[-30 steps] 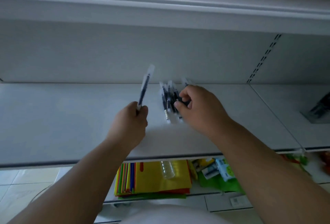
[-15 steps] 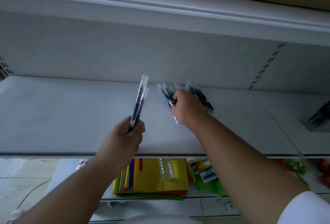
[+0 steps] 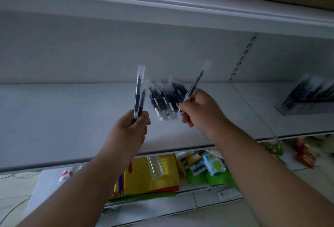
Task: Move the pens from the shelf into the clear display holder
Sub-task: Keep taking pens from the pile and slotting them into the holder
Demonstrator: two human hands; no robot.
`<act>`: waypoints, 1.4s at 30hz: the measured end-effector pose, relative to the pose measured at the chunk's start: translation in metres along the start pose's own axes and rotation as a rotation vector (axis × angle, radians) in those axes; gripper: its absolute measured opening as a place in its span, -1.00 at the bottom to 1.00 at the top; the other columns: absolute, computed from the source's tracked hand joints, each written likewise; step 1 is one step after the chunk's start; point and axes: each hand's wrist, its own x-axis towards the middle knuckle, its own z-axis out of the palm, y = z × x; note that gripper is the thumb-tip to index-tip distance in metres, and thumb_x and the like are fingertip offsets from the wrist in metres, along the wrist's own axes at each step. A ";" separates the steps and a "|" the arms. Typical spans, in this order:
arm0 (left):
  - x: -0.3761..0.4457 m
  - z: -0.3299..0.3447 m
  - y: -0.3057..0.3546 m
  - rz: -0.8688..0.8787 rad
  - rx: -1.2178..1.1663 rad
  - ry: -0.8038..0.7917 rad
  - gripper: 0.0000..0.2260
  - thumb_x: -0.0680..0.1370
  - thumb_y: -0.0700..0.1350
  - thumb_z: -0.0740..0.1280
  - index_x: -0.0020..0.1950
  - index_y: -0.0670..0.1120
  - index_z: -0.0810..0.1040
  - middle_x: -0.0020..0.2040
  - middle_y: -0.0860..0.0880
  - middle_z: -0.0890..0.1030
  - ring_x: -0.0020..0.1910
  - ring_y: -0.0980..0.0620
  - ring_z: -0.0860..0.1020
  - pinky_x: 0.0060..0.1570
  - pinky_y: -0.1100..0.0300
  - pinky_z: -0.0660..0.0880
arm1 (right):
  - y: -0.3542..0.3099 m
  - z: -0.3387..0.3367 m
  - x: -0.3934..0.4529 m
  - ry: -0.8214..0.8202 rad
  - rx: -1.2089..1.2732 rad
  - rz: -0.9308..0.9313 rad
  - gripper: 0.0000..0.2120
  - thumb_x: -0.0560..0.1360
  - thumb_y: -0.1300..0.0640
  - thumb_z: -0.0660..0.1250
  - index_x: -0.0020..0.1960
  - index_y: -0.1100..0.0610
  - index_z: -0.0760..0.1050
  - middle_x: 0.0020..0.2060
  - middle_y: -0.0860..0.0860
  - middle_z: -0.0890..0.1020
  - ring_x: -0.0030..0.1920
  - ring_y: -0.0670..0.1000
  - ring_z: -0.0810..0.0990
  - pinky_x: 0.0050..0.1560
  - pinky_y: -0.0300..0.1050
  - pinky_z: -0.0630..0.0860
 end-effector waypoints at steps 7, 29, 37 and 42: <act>0.005 0.098 -0.011 -0.039 0.036 -0.209 -0.76 0.64 -0.09 0.23 -0.21 -0.09 0.48 -0.45 0.04 0.35 -0.51 0.10 0.27 -0.45 0.23 0.18 | 0.032 -0.093 -0.059 0.430 -0.068 -0.121 -0.84 0.47 0.26 0.34 -0.10 0.04 0.40 -0.26 0.14 0.59 -0.31 0.16 0.54 -0.22 0.12 0.52; -0.154 0.538 -0.060 0.072 0.260 -0.751 -0.66 0.38 0.30 0.23 -0.28 0.02 0.42 -0.39 0.02 0.34 -0.42 0.03 0.25 -0.31 -0.02 0.22 | 0.198 -0.480 -0.265 0.799 -0.130 0.030 -0.91 0.58 0.09 0.30 -0.03 -0.07 0.42 -0.37 -0.01 0.61 -0.39 -0.07 0.60 -0.29 -0.05 0.52; -0.117 0.640 -0.066 0.071 0.224 -0.733 -0.72 0.64 0.04 0.22 -0.26 0.05 0.49 -0.47 0.08 0.35 -0.51 0.10 0.26 -0.41 0.16 0.22 | 0.246 -0.562 -0.218 0.772 -0.083 -0.019 -0.88 0.65 0.03 0.16 -0.05 -0.03 0.40 -0.24 -0.02 0.62 -0.36 -0.01 0.61 -0.31 -0.10 0.48; -0.071 0.717 -0.053 0.076 0.192 -0.687 -0.72 0.64 0.03 0.23 -0.24 -0.04 0.43 -0.47 0.06 0.33 -0.54 0.11 0.24 -0.50 0.22 0.20 | 0.270 -0.623 -0.167 0.795 -0.236 0.036 -0.76 0.65 -0.04 0.12 -0.01 0.08 0.47 -0.25 0.03 0.59 -0.30 -0.10 0.60 -0.19 0.15 0.58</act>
